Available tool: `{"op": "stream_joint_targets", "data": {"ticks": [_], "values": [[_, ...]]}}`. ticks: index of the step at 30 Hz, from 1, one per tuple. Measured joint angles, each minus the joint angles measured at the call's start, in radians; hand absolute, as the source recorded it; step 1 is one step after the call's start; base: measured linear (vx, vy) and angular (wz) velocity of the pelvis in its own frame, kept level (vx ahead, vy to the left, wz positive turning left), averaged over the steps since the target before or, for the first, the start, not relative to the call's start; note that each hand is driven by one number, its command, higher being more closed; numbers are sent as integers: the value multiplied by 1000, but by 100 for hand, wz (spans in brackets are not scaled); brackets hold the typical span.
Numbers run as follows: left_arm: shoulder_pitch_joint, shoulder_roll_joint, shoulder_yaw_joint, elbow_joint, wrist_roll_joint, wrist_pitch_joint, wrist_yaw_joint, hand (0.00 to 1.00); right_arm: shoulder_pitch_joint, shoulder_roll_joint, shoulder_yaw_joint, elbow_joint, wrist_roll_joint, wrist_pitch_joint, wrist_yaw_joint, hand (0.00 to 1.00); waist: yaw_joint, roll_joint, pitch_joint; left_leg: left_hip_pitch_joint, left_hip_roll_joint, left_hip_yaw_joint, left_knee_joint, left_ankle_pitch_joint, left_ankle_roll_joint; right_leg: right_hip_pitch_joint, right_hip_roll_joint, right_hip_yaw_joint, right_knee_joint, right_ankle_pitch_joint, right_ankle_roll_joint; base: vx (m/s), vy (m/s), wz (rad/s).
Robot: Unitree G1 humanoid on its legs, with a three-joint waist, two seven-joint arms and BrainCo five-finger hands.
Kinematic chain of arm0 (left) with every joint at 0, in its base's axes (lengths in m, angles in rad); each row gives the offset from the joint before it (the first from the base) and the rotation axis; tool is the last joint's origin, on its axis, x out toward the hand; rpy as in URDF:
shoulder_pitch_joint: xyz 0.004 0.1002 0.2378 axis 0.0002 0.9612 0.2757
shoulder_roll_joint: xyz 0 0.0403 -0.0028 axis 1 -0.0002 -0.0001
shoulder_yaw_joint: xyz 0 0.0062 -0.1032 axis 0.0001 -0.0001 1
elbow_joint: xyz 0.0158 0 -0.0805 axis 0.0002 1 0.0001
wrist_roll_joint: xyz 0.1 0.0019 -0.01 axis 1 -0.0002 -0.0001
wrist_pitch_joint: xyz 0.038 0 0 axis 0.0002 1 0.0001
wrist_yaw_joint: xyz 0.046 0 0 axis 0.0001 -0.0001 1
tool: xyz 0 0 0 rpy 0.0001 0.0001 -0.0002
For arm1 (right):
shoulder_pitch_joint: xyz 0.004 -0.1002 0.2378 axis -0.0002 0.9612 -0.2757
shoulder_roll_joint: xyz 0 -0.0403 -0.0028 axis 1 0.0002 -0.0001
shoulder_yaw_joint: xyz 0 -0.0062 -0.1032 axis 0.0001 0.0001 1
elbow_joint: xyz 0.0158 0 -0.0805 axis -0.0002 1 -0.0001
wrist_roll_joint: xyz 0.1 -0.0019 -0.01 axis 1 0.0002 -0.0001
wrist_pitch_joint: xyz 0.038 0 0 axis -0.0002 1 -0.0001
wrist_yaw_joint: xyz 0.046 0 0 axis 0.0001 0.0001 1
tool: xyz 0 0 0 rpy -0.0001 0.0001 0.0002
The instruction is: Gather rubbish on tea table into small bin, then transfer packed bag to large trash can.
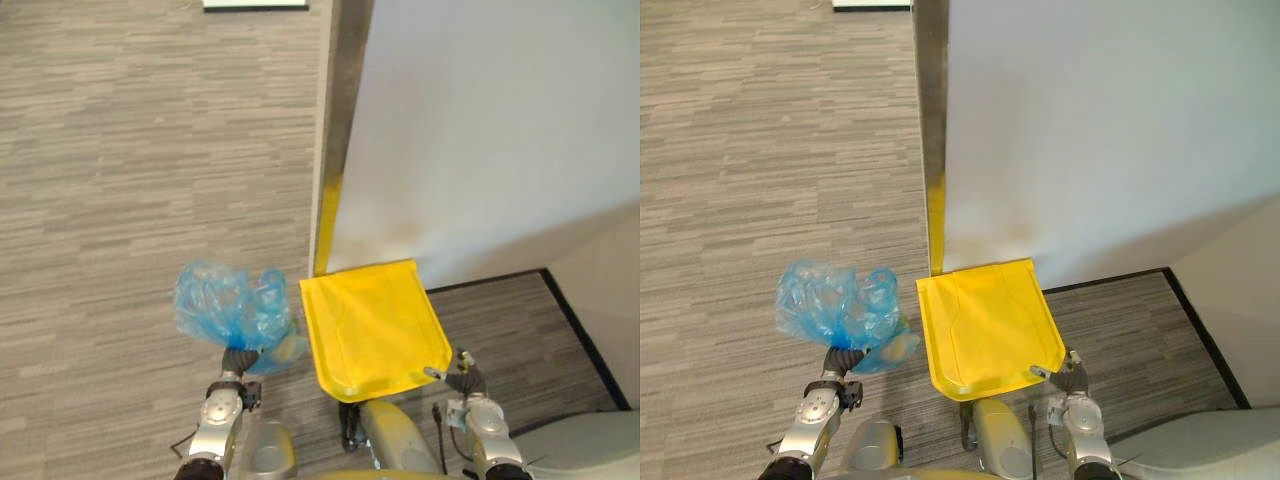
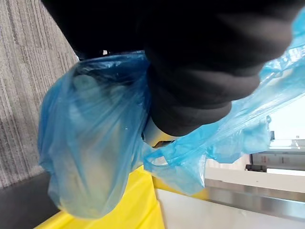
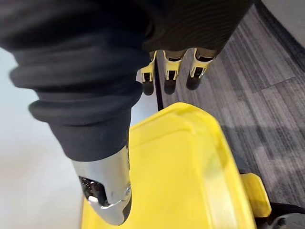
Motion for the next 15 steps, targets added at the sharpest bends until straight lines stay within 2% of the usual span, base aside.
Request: {"op": "stream_joint_targets", "data": {"ticks": [1, 2, 3, 4, 5, 6, 7, 8, 9, 11, 12, 15], "values": [[7, -1, 0, 0, 0, 1, 0, 100, 7, 0, 0, 0, 0, 0, 1, 0, -1, -1, -2, -4, 1, 12, -1, 3, 1, -12, -16, -8, 34, -7, 10, -174, -10, -58], [12, 7, 3, 1, 0, 5, 0, 100, 23, 0, -2, -1, 0, 2, 1, 0, -1, -11, -8, -7, 6, 30, -1, 7, -1, -19, -45, -20, 133, -27, 20, -127, -42, -40], [12, 12, 5, 1, -1, 9, 1, 100, 40, 0, -2, -1, 0, 2, 1, 0, -3, -2, -7, -12, 10, 34, -3, 11, -8, -13, -63, -22, 204, -66, 25, -124, -86, -37], [13, 17, 5, 1, -2, 13, 1, 100, 57, 0, -2, -1, 0, 2, 1, 0, -4, -18, -20, -18, 19, 36, -8, 21, -19, 5, -88, -22, 279, -108, 34, -96, -134, -19], [18, 20, 5, 1, -3, 15, 0, 100, 70, 1, -3, -1, 0, 2, 1, 0, -3, -19, -27, -24, 20, 35, -19, 29, -28, 23, -109, -19, 302, -137, 47, -80, -226, -9], [24, 21, 5, 0, -4, 19, 1, 100, 78, 0, -4, -2, 0, 2, 1, 0, -4, -32, -39, -31, 20, 30, -29, 36, -35, 45, -118, -14, 272, -174, 73, -40, -243, 1], [28, 26, 8, 1, -4, 25, 1, 100, 78, -3, -12, -2, 0, 2, 0, 0, -5, -40, -47, -38, 15, 24, -40, 46, -54, 61, -108, -23, 209, -196, 62, 15, -241, -11], [40, 4, 7, 2, -3, 31, 0, 100, 79, -16, -26, -1, 0, 1, -2, 0, 2, -20, -74, -49, 16, 19, -82, 75, -67, 68, -79, -16, 115, -210, 45, 26, -201, -26], [47, -22, 7, 2, -5, 32, -1, 100, 62, -32, -33, 0, 0, 0, -3, 0, -1, 7, -83, -60, 21, 10, -137, 117, -60, 66, -57, -19, 46, -184, 7, 0, -192, -27], [44, -40, 5, 1, -9, 31, -2, 100, 57, -47, -33, 5, 1, -1, -4, 0, -9, 35, -100, -53, 24, -6, -217, 182, -63, 69, -41, -37, -21, -143, -3, -24, -153, 7], [43, -39, 4, -2, -9, 29, -2, 100, 55, -54, -33, 17, 1, -2, -4, 0, -5, 45, -106, -48, 24, -19, -257, 216, -62, 76, -32, -44, -58, -121, -9, -4, -95, 15], [42, -34, 2, 0, -18, 29, -3, 100, 46, -53, -35, 43, 2, -3, -5, 0, -7, 55, -111, -36, 23, -26, -300, 264, -59, 101, -26, -52, -113, -83, -11, -15, -37, 7]]}}
